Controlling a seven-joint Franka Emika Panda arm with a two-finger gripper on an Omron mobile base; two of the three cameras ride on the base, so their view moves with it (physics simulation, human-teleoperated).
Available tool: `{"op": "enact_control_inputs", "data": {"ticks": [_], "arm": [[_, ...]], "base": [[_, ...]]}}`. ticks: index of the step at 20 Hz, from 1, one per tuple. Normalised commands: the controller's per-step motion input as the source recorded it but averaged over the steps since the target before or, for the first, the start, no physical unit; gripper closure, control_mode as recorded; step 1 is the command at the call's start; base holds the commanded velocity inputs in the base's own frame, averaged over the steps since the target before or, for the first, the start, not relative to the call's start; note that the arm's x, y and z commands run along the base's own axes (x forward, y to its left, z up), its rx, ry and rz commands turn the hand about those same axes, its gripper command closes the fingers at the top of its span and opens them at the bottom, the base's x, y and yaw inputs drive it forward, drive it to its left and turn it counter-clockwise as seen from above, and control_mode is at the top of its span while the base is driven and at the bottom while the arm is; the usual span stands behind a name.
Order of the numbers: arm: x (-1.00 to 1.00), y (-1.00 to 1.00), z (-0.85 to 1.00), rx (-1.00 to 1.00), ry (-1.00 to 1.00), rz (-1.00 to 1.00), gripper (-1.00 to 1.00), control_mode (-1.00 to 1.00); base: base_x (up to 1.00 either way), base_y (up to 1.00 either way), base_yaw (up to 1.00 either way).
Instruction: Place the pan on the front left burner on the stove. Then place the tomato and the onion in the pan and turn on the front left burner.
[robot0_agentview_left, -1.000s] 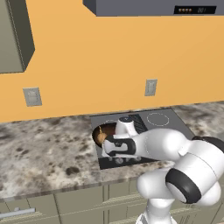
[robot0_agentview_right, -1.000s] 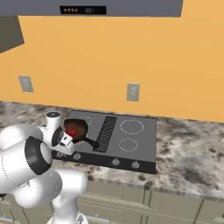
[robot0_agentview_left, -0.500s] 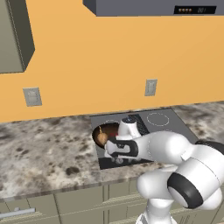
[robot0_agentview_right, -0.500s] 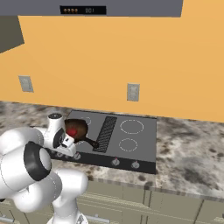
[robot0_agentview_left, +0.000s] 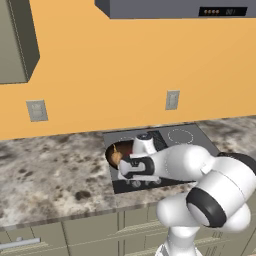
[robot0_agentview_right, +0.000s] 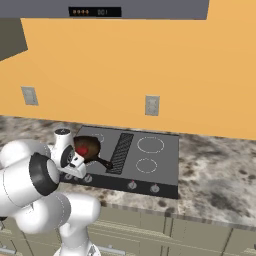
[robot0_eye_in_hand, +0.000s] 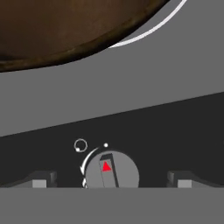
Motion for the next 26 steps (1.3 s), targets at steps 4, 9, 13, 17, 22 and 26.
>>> {"op": "enact_control_inputs", "data": {"ticks": [4, 9, 13, 17, 22, 26], "arm": [[0.0, 0.01, -0.19, 0.0, 0.04, 0.0, -1.0, -1.0], [0.0, 0.0, -0.16, 0.03, 0.01, 0.0, 1.0, -1.0], [0.0, 0.0, -0.01, 0.0, 0.0, 0.0, 1.0, -1.0], [-0.05, 0.0, 0.0, 0.0, 0.0, 0.0, 1.0, -1.0], [0.0, 0.0, 0.0, 0.0, 0.0, 0.0, 1.0, -1.0], [0.0, 0.0, -0.27, 0.0, 0.0, 0.08, 1.0, -1.0]], "base": [[0.0, 0.0, 0.0], [0.0, 0.0, 0.0], [0.0, 0.0, 0.0], [0.0, 0.0, 0.0], [0.0, 0.0, 0.0], [0.0, 0.0, 0.0]]}}
